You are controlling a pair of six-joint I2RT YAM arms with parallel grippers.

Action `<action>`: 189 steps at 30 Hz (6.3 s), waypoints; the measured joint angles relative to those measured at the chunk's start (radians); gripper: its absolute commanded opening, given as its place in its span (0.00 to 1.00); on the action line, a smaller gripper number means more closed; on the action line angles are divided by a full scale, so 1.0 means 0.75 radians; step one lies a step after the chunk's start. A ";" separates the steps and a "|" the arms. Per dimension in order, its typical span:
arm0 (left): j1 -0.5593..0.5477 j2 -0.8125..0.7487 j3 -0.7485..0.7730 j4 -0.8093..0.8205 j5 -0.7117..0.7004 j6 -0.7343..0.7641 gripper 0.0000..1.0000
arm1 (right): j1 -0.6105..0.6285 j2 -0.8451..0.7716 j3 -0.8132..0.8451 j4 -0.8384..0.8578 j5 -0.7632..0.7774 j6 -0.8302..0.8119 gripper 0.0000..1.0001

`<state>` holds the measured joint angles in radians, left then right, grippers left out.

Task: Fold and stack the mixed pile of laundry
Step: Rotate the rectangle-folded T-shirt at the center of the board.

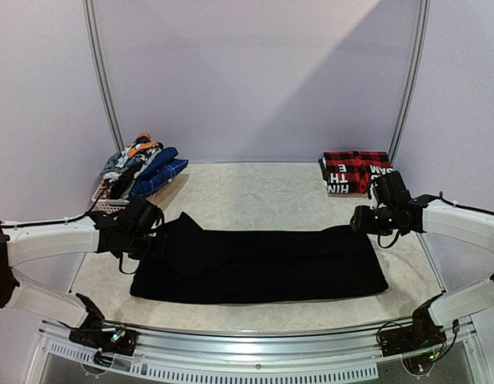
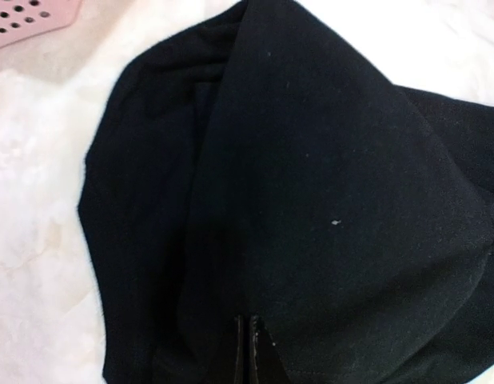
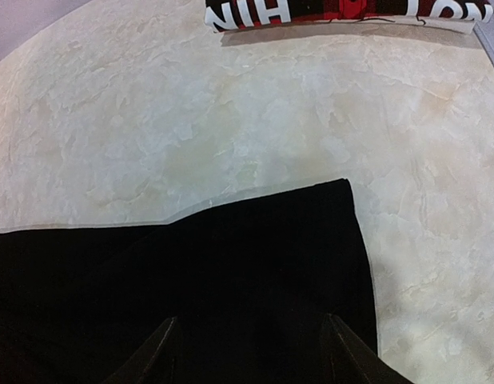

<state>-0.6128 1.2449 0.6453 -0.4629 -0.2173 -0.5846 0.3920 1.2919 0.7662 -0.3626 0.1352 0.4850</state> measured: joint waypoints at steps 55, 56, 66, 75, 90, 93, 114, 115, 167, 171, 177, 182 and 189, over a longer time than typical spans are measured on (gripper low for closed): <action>-0.258 0.011 0.297 -0.487 -0.006 -0.158 0.53 | 0.000 0.064 -0.007 0.036 -0.019 0.005 0.60; -0.255 0.016 0.314 -0.467 -0.019 -0.143 0.51 | 0.000 0.074 0.003 0.037 -0.020 0.005 0.60; -0.017 0.354 0.388 -0.094 -0.036 -0.018 0.34 | 0.012 0.284 0.181 0.082 -0.124 -0.001 0.58; 0.052 0.639 0.382 0.142 0.018 0.017 0.31 | 0.057 0.593 0.320 0.121 -0.253 -0.035 0.57; 0.096 0.788 0.444 0.360 0.019 0.007 0.28 | 0.061 0.697 0.357 0.003 -0.085 -0.014 0.57; 0.110 0.849 0.520 0.361 0.021 0.022 0.28 | 0.061 0.681 0.337 -0.006 -0.082 -0.007 0.57; 0.229 1.534 1.571 0.154 0.266 0.122 0.26 | 0.295 0.466 0.101 -0.014 -0.482 0.062 0.58; 0.232 1.574 1.639 0.140 0.293 0.130 0.26 | 0.327 0.466 0.101 -0.015 -0.518 0.061 0.58; 0.233 0.954 0.763 0.280 0.382 0.192 0.44 | 0.234 1.244 1.207 -0.089 -0.601 -0.178 0.57; 0.233 0.940 0.728 0.281 0.337 0.186 0.43 | 0.223 1.312 1.235 -0.103 -0.629 -0.192 0.50; 0.233 0.943 0.720 0.286 0.312 0.175 0.41 | 0.221 1.335 1.254 -0.105 -0.665 -0.210 0.32; 0.233 0.980 0.732 0.293 0.307 0.172 0.40 | 0.221 1.344 1.256 -0.114 -0.682 -0.216 0.08; 0.232 1.107 0.907 0.286 0.331 0.181 0.37 | 0.214 1.351 1.234 -0.097 -0.684 -0.198 0.00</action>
<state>-0.4385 2.0754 1.3254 -0.2481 0.0311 -0.4492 0.5522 2.3051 1.6920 -0.4351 -0.3775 0.3367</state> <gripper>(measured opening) 0.379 0.006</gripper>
